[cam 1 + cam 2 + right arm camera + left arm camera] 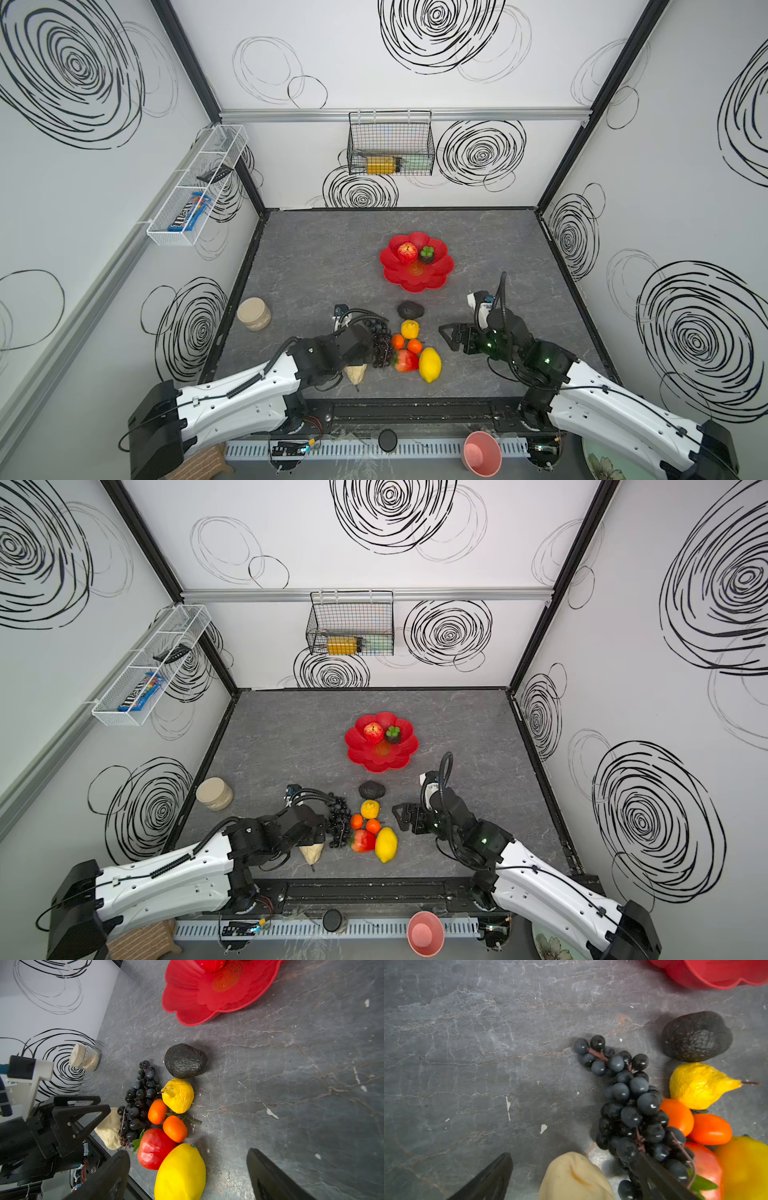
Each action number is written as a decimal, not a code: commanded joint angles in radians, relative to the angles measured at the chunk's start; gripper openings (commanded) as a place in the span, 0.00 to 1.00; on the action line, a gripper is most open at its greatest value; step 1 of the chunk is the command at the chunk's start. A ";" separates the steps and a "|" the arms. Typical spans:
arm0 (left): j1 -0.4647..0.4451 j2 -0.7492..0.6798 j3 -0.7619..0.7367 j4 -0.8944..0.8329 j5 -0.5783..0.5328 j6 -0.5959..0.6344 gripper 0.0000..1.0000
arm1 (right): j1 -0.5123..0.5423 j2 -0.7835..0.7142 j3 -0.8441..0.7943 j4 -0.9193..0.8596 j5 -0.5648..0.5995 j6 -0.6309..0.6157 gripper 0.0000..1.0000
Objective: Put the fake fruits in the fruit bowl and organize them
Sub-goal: 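Lower the left gripper onto the pale cream pear while right gripper moves toward fruits, then close the left gripper on the pale cream pear and lift it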
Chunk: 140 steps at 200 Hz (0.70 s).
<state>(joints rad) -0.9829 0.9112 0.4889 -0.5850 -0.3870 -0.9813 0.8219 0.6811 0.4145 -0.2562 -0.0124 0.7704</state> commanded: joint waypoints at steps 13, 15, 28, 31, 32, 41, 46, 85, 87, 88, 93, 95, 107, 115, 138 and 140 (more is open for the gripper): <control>-0.033 0.017 -0.031 0.000 -0.020 -0.068 0.97 | 0.009 -0.029 0.000 0.011 0.022 0.015 0.92; -0.035 0.018 -0.032 0.001 -0.019 -0.069 0.97 | 0.009 -0.030 0.000 0.012 0.022 0.016 0.92; -0.045 0.028 -0.038 0.009 -0.008 -0.072 0.96 | 0.010 -0.033 -0.006 0.013 0.023 0.018 0.93; -0.048 0.031 -0.039 0.010 -0.005 -0.072 0.96 | 0.009 -0.032 -0.006 0.013 0.023 0.018 0.92; -0.049 0.033 -0.039 0.011 -0.005 -0.072 0.96 | 0.009 -0.032 -0.006 0.013 0.024 0.019 0.92; -0.058 0.045 -0.042 0.017 -0.001 -0.075 0.95 | 0.009 -0.030 -0.006 0.013 0.024 0.020 0.92; -0.062 0.051 -0.044 0.017 0.000 -0.079 0.94 | 0.010 -0.030 -0.006 0.014 0.024 0.020 0.92; -0.083 0.064 -0.064 0.033 -0.005 -0.093 0.85 | 0.009 -0.028 -0.003 0.019 0.023 0.020 0.92; -0.083 0.065 -0.066 0.036 -0.004 -0.092 0.84 | 0.009 -0.027 -0.003 0.018 0.023 0.020 0.92; -0.083 0.065 -0.066 0.036 -0.003 -0.092 0.84 | 0.009 -0.027 -0.003 0.019 0.023 0.020 0.92; -0.082 0.064 -0.070 0.040 -0.001 -0.092 0.84 | 0.010 -0.027 -0.002 0.019 0.022 0.020 0.92; -0.083 0.064 -0.071 0.042 -0.001 -0.092 0.84 | 0.010 -0.027 -0.001 0.019 0.022 0.020 0.92; -0.083 0.068 -0.078 0.051 0.003 -0.092 0.83 | 0.010 -0.027 0.000 0.018 0.023 0.020 0.92; -0.083 0.071 -0.081 0.058 0.005 -0.086 0.81 | 0.010 -0.027 0.000 0.017 0.024 0.020 0.92; -0.083 0.074 -0.084 0.071 -0.002 -0.079 0.77 | 0.009 -0.027 -0.001 0.018 0.021 0.023 0.92; -0.082 0.074 -0.084 0.072 -0.003 -0.079 0.76 | 0.010 -0.027 -0.001 0.018 0.020 0.023 0.92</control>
<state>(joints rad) -1.0607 0.9802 0.4168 -0.5411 -0.3790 -1.0512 0.8219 0.6590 0.4141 -0.2554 -0.0086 0.7826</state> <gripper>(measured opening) 0.782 0.924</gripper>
